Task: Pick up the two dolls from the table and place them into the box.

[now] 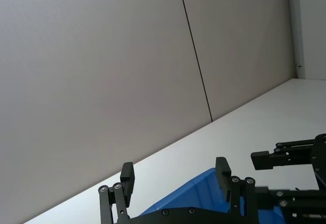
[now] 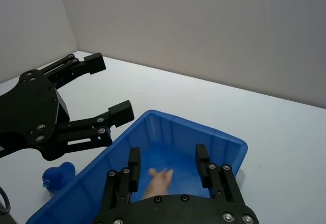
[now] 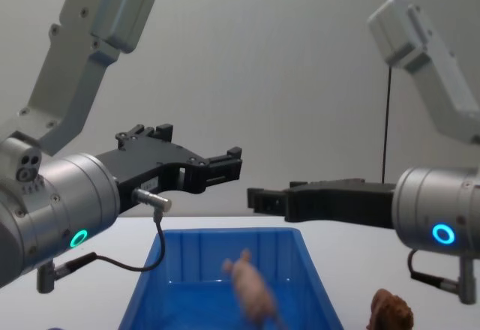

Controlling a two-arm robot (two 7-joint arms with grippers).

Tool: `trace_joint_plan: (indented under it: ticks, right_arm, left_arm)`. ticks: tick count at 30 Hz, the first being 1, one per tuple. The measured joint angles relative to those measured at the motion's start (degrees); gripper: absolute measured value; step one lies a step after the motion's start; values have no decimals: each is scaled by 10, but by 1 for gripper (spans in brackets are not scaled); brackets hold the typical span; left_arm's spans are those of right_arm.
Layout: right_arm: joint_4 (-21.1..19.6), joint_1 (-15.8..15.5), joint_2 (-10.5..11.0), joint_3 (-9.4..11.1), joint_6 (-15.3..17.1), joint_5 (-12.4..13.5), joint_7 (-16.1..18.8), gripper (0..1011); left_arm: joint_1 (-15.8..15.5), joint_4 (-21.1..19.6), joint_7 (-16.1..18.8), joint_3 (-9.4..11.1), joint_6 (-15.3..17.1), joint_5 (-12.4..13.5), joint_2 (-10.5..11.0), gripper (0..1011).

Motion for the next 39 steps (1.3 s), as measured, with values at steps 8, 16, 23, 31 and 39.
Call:
trace_joint_plan:
  ticks: [8,16,23,31,39]
  right_arm:
    - [13,7,-3,-4,-1,-11,3,844]
    - [10,3,12,8,-17,-10,-2,1001]
    - [-5,-12,30,22,-28,1,-18,1001]
    - [-28,-41,53,36,-32,19,-47,1001]
    - [-56,-85,78,45,-24,38,-75,1001]
  left_arm:
    - [0,0,0,0,0,0,0,1003]
    - [0,0,0,0,0,0,0,1003]
    - [0,0,0,0,0,0,0,1003]
    - [0,0,0,0,0,0,0,1003]
    - [0,0,0,0,0,0,0,1003]
